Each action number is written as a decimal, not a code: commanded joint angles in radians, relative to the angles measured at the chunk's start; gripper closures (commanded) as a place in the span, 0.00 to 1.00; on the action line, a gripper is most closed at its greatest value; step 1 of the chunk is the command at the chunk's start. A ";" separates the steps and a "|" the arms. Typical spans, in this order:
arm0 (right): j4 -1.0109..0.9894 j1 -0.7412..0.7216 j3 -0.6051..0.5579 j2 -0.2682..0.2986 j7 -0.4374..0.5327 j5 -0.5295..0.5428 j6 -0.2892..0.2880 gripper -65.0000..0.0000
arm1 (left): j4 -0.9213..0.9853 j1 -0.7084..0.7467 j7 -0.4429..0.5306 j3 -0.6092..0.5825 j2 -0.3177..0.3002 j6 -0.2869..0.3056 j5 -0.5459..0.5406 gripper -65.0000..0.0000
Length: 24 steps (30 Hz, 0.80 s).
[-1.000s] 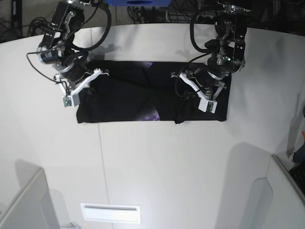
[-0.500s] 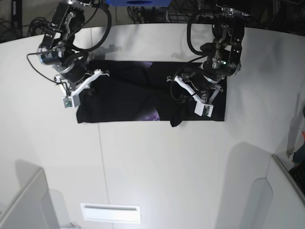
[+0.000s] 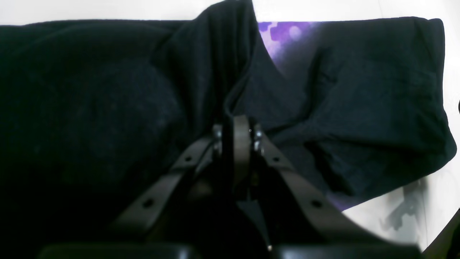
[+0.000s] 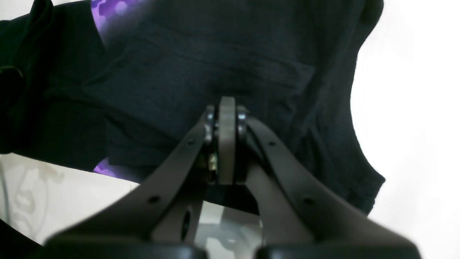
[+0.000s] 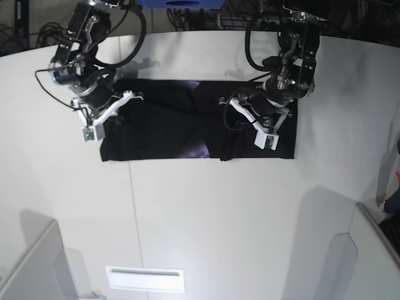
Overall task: Fold the T-shirt properly
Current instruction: 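Release the folded end and raise the left gripper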
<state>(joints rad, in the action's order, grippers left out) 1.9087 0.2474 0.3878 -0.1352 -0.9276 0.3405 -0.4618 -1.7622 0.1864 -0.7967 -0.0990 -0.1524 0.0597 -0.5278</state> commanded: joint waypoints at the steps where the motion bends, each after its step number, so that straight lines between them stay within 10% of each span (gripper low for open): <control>1: 0.015 -0.009 0.000 0.003 0.018 0.016 -0.004 1.00 | -0.015 -0.008 0.016 0.003 0.001 0.010 -0.012 1.00; 4: 0.015 -0.009 0.000 0.003 0.018 0.016 -0.004 1.00 | -0.017 -0.008 0.016 0.003 0.001 0.010 -0.012 0.98; 14: 0.015 -0.010 0.001 0.003 0.023 0.016 -0.004 1.00 | -0.060 0.003 0.016 0.002 0.053 0.027 -0.015 0.26; 19: 0.013 -0.041 0.058 0.003 0.017 0.016 -0.004 1.00 | -0.172 0.043 0.016 0.018 0.061 0.160 -0.015 0.21; 24: -0.056 -0.116 0.159 0.053 -0.081 0.018 -0.005 0.48 | -0.189 0.097 0.015 0.161 0.015 0.202 -0.015 0.24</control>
<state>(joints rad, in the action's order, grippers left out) 1.8324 0.1413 0.5426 -0.0898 -1.0447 0.3447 -0.4664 -1.9354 0.2848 -0.7994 0.0566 -0.1246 0.2657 -0.5499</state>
